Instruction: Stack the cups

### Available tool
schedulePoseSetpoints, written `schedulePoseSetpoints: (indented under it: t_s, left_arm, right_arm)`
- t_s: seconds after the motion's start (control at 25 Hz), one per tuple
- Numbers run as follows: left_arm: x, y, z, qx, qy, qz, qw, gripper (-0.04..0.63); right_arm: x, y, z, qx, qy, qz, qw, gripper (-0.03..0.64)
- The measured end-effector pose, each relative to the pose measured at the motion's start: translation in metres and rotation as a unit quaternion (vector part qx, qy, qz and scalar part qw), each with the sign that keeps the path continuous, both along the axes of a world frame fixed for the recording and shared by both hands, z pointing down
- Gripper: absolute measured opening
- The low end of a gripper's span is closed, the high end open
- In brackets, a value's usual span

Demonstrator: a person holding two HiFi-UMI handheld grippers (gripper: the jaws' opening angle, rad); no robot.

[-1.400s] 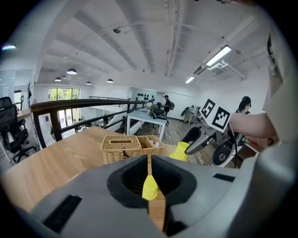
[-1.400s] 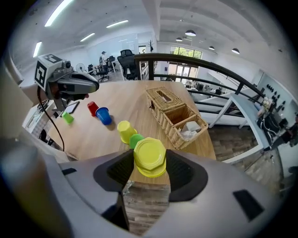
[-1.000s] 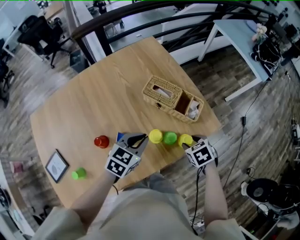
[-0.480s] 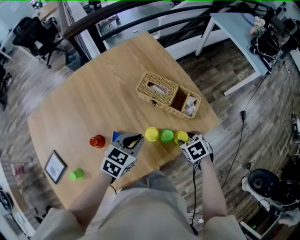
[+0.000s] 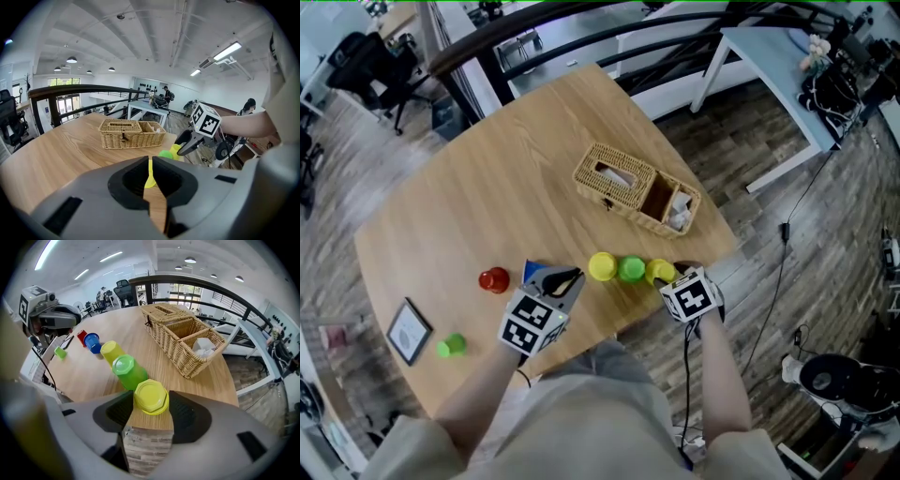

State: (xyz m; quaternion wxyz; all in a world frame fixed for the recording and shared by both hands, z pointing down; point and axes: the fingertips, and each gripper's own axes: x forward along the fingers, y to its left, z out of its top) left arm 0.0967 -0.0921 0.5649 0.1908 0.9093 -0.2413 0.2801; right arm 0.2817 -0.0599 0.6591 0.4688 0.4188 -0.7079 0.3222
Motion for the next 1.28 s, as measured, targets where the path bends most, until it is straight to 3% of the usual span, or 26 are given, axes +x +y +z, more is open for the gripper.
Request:
schedulePoseSetpoints:
  t_s: [0.32, 0.52, 0.92, 1.28]
  left_arm:
    - [-0.012, -0.005, -0.03, 0.027, 0.015, -0.019, 0.9993, 0.043]
    - [-0.027, -0.006, -0.062, 0.056, 0.025, -0.03, 0.9977, 0.043]
    - [-0.058, 0.008, -0.121, 0.112, 0.04, -0.053, 0.9915, 0.043]
    - [-0.081, 0.029, -0.163, 0.146, 0.061, -0.082, 0.9841, 0.043]
  right_arm:
    - [-0.004, -0.011, -0.061, 0.062, -0.028, 0.024, 0.997, 0.25]
    - [-0.025, -0.017, -0.119, 0.12, -0.044, 0.009, 0.992, 0.198]
    - [-0.083, -0.001, -0.213, 0.224, -0.074, -0.049, 0.97, 0.147]
    - [-0.126, 0.021, -0.263, 0.276, -0.105, -0.088, 0.951, 0.109]
